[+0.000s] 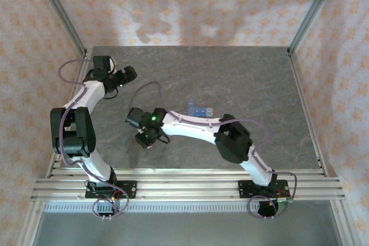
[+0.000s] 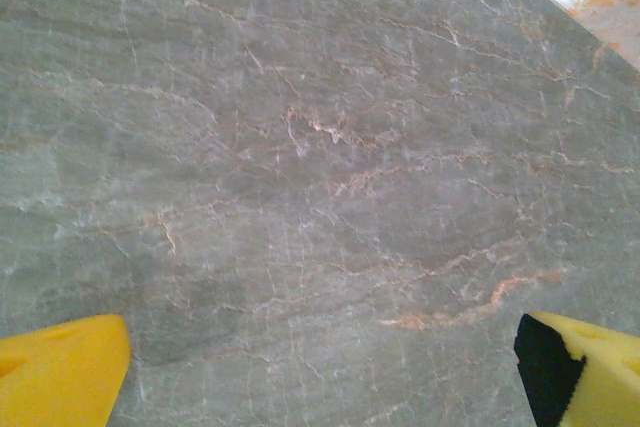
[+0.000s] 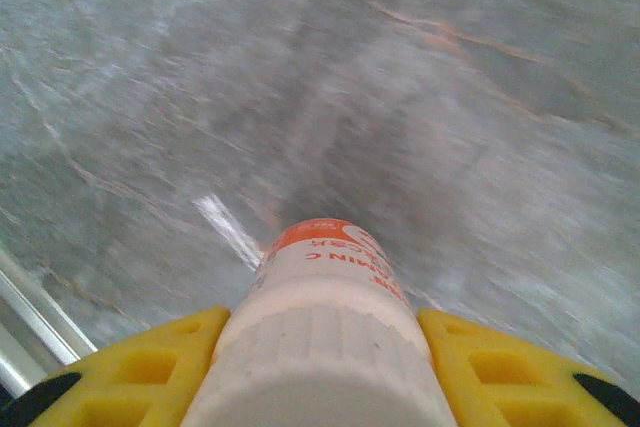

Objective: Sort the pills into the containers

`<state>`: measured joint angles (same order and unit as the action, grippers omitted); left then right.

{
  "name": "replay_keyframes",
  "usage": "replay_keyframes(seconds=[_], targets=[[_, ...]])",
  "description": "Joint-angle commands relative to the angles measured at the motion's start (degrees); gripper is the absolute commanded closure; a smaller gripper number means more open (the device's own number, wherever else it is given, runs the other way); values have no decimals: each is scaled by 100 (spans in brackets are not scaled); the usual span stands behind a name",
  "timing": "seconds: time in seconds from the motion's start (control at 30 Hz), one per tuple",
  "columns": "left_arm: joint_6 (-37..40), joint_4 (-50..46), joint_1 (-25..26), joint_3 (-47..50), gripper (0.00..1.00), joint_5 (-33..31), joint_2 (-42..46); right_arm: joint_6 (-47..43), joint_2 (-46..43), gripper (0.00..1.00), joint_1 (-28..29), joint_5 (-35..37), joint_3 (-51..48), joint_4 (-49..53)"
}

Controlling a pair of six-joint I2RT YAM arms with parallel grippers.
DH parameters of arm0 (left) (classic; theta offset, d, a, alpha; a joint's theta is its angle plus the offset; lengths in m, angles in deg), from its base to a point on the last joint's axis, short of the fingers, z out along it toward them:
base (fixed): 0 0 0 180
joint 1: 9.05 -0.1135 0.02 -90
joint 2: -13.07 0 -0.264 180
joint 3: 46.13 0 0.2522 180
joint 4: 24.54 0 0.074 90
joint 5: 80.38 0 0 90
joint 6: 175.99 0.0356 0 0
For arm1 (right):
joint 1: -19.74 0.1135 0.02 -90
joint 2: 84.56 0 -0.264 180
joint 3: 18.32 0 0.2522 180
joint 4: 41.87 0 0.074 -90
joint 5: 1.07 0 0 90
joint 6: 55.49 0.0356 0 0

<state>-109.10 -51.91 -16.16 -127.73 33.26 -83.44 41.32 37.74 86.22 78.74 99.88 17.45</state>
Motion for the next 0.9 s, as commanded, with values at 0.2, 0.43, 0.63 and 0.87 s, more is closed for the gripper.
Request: replay_keyframes(seconds=[0.2, 0.43, 0.63, 0.87], targets=[[151, 637, 366, 515, 0, 414, 427, 45, -2063, 62, -1274, 452, -1092, -127], [133, 1908, 918, 897, 0, 1028, 466, 95, -2795, 62, -2680, -73, -1130, 75], [446, 2634, 1759, 1076, 0, 1055, 569, -3, -2822, 61, -3637, -666, -595, 500], [1119, 3946, 2670, 1620, 0, 1001, 822, -2, -2438, 60, -4263, -1324, 86, 877]])
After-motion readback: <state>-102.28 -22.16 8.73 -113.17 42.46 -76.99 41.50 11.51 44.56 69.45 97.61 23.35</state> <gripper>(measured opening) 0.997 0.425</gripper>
